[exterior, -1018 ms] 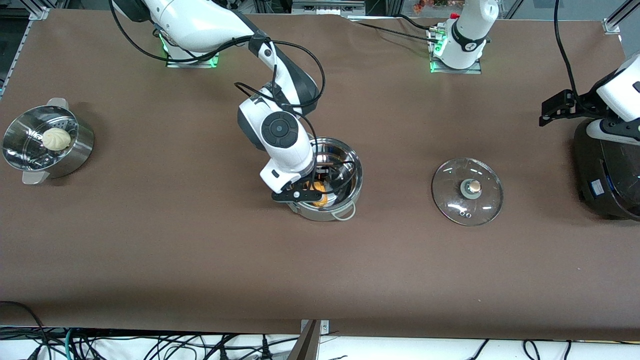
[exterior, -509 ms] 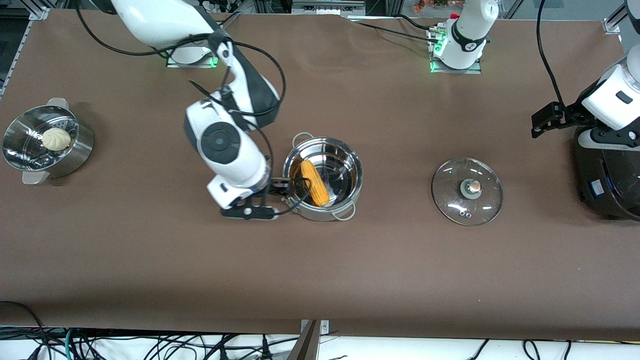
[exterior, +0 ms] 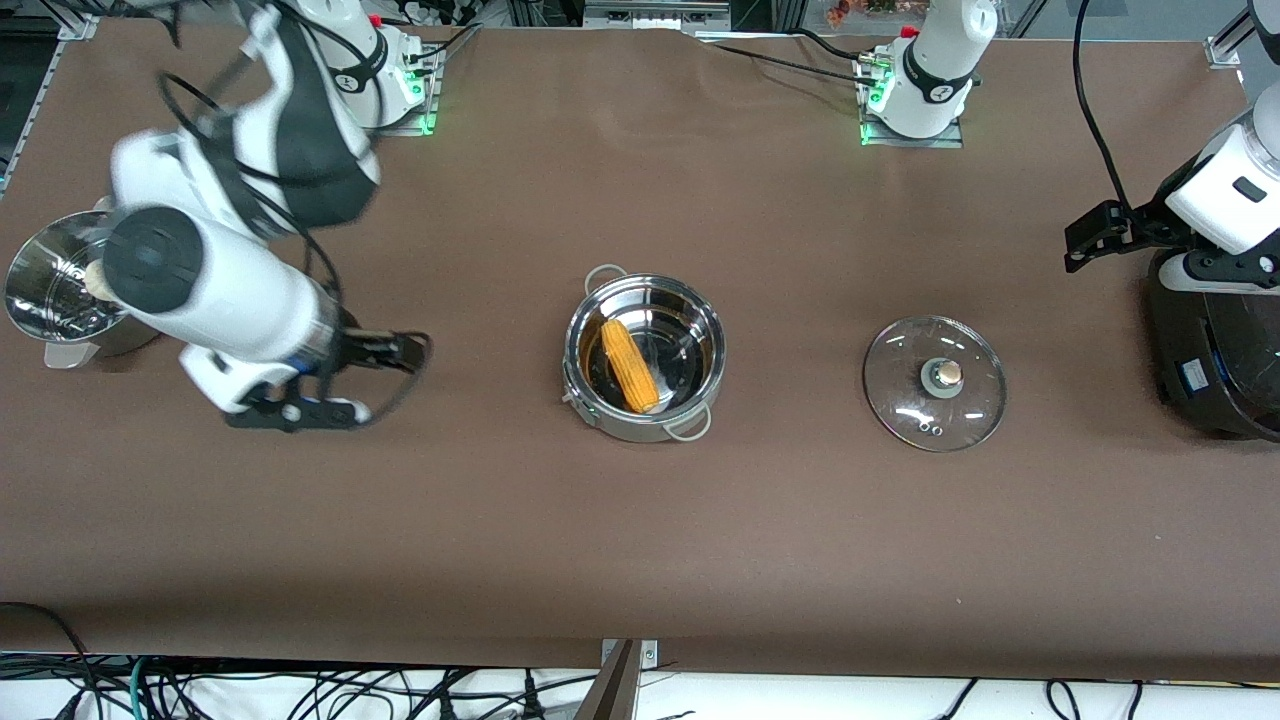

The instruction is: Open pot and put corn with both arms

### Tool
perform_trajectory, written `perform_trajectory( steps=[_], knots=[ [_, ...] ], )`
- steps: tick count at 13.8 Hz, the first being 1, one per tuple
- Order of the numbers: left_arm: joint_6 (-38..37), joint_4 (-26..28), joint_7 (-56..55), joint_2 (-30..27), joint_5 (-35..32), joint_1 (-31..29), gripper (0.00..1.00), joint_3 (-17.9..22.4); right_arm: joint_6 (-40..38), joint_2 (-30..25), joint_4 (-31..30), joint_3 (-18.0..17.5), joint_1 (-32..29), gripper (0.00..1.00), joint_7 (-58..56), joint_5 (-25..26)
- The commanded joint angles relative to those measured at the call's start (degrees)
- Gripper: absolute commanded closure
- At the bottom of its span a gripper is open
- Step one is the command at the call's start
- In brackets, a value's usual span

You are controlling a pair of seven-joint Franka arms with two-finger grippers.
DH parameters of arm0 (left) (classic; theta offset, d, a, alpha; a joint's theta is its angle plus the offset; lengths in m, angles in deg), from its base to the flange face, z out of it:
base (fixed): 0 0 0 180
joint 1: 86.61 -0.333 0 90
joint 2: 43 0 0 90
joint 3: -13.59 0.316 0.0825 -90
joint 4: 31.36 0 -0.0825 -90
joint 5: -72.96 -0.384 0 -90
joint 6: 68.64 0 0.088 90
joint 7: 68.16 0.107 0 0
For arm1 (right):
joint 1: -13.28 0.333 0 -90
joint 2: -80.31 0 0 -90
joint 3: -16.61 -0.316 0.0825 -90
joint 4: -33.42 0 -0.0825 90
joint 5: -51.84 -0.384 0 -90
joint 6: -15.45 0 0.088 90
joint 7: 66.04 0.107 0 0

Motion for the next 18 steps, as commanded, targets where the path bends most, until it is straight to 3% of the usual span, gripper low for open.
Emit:
perform_trajectory(
  steps=[1, 4, 6, 9, 18],
  knots=[
    [-0.42, 0.91, -0.47, -1.08, 0.3, -0.56, 0.0, -0.46, 2.95, -13.14, -16.3, 0.0, -2.29, 0.0, -3.26, -1.01],
    [-0.42, 0.91, -0.47, -1.08, 0.3, -0.48, 0.0, -0.46, 3.05, -21.42, -24.42, -0.26, -6.51, 0.0, -8.79, -0.49],
    [-0.86, 0.91, -0.47, -1.17, 0.3, -0.56, 0.0, -0.46, 3.06, -24.42, -26.72, -1.4, -9.67, 0.0, -12.75, 0.47],
    [-1.65, 0.82, -0.47, -1.08, 0.3, -0.65, 0.0, -0.46, 2.27, -25.4, -26.46, -4.48, -15.21, 0.0, -17.76, 4.09],
    [-2.44, 0.73, -0.56, -1.17, 0.22, -0.65, 0.0, -0.46, 2.0, -24.78, -23.73, -4.57, -14.87, 0.0, -17.95, 4.44]
  ],
)
